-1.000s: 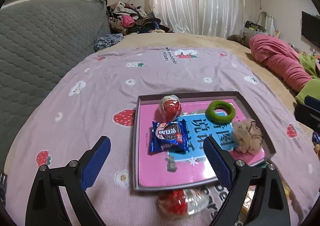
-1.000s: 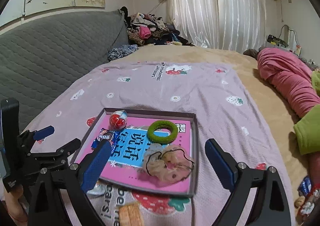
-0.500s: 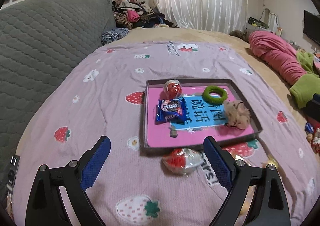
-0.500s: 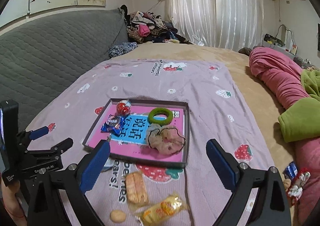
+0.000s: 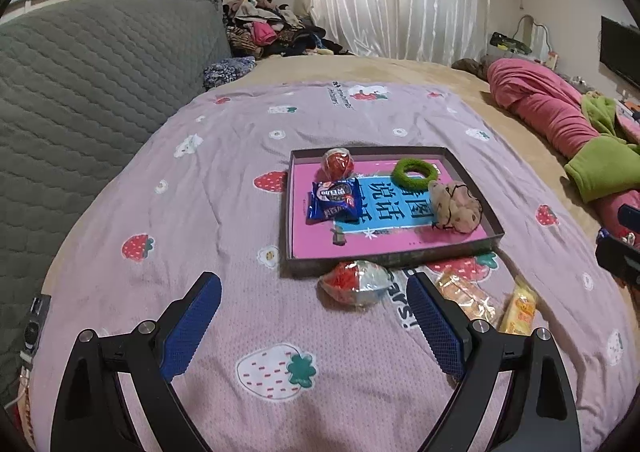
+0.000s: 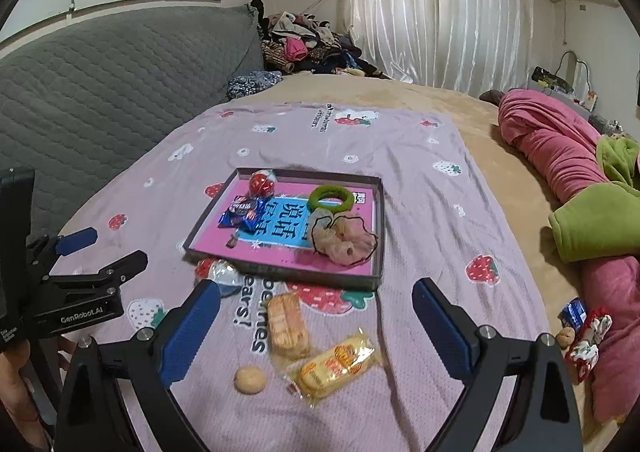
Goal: Organize objects
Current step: 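Withdraw both tools from the tray toward the snacks on the bedspread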
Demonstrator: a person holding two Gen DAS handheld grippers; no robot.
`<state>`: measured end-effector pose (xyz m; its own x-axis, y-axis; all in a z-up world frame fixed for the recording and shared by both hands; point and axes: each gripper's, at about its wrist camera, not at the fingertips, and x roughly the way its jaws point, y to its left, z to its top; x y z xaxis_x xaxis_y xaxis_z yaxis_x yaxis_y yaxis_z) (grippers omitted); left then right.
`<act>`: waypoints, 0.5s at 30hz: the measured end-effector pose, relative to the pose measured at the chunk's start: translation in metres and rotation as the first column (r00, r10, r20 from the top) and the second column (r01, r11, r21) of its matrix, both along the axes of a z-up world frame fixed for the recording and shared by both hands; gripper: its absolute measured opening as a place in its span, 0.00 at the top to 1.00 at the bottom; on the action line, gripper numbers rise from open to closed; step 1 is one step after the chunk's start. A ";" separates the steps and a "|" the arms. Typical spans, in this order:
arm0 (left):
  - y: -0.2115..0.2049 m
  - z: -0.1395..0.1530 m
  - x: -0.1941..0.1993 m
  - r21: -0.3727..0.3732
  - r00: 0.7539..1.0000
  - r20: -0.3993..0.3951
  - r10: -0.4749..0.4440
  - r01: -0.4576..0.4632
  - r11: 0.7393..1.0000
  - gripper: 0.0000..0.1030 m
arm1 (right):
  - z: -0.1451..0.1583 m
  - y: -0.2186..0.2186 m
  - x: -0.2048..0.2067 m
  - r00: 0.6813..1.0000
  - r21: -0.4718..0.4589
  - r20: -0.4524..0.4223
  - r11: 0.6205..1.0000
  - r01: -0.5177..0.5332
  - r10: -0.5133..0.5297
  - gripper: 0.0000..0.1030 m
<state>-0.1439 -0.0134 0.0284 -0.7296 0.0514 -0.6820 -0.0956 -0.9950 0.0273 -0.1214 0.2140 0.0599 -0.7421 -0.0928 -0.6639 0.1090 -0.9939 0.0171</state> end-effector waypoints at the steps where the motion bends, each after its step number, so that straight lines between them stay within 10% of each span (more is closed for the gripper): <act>1: 0.001 -0.001 0.001 -0.001 1.000 0.001 -0.001 0.001 1.000 0.09 | -0.001 -0.001 0.003 1.000 0.007 0.001 1.000 -0.005 0.005 0.06; 15: 0.000 -0.019 0.010 0.006 1.000 0.017 0.008 -0.008 1.000 0.09 | -0.038 0.008 0.009 0.997 0.044 0.078 0.999 0.004 -0.007 0.05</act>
<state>-0.1343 -0.0134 0.0091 -0.7181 0.0503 -0.6941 -0.0883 -0.9959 0.0192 -0.1125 0.2222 0.0215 -0.6884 -0.0586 -0.7230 0.1034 -0.9945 -0.0178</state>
